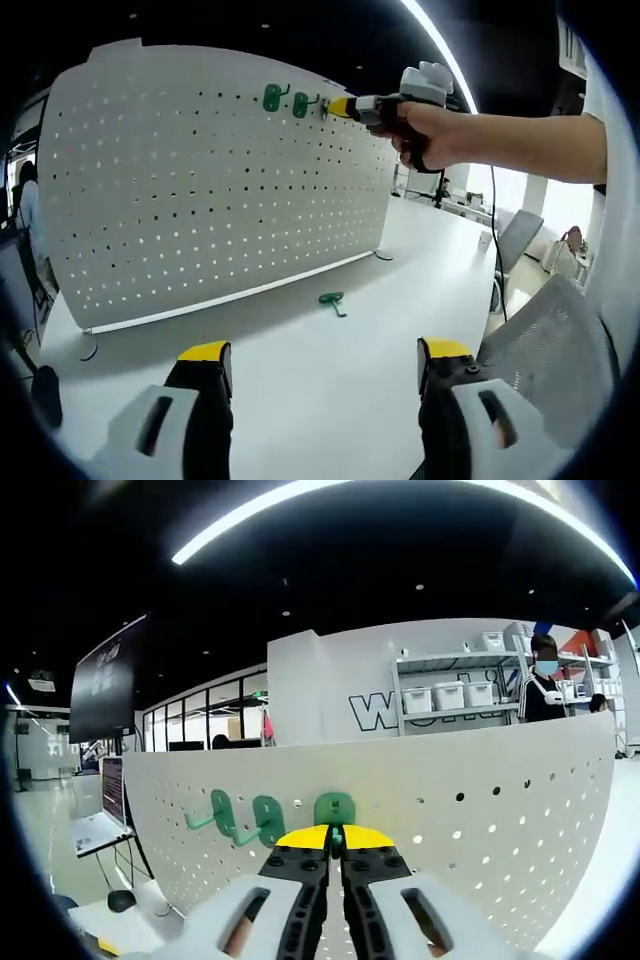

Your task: Insert the hook assembly into the mounting plate slot until the hook locks in place.

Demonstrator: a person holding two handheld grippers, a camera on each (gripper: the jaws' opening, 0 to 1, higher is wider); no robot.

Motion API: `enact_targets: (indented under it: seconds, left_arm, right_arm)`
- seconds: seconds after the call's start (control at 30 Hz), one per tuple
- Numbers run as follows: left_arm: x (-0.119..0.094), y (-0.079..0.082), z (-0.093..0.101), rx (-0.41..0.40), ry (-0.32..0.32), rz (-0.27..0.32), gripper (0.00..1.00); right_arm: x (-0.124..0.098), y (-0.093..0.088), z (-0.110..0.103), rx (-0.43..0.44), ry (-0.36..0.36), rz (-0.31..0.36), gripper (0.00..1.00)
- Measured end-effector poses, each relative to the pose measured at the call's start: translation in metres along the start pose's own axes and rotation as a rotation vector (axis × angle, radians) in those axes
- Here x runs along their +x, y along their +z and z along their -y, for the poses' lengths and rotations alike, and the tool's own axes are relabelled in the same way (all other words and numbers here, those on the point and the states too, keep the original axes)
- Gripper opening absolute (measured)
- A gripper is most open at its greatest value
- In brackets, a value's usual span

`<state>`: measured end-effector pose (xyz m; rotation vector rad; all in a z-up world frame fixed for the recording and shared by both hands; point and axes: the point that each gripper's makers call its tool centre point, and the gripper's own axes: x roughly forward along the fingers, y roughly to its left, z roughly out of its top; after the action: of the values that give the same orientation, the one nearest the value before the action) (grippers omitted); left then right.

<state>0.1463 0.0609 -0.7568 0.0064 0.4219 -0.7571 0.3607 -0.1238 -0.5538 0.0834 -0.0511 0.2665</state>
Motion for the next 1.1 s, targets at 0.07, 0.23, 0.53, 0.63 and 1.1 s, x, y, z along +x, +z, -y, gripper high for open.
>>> enact_targets:
  seconds: [0.07,0.23,0.53,0.63,1.1]
  left_arm:
    - [-0.0004,0.0001,0.0001,-0.002,-0.001,-0.001,0.78]
    - [-0.0013,0.0034,0.0005,-0.006,-0.001,0.007,0.77]
    - [-0.0010,0.0023,0.0039,-0.015,-0.007,0.007,0.77]
    - [-0.0008,0.0022,0.0049,-0.016,-0.011,0.008,0.77]
    - [-0.0026,0.0017,0.0030,-0.028,-0.004,0.014,0.76]
  right_arm:
    - [0.0001,-0.0002,0.0002,-0.002,-0.016,0.003,0.00]
    - [0.0010,0.0001,-0.0003,-0.026,-0.066,0.018,0.00]
    - [0.0013,-0.0003,0.0015,0.021,-0.155,0.065,0.01]
    - [0.0034,-0.0010,-0.0008,0.061,-0.174,0.073,0.01]
    - [0.0002,-0.0003,0.0005,-0.034,-0.143,0.061,0.00]
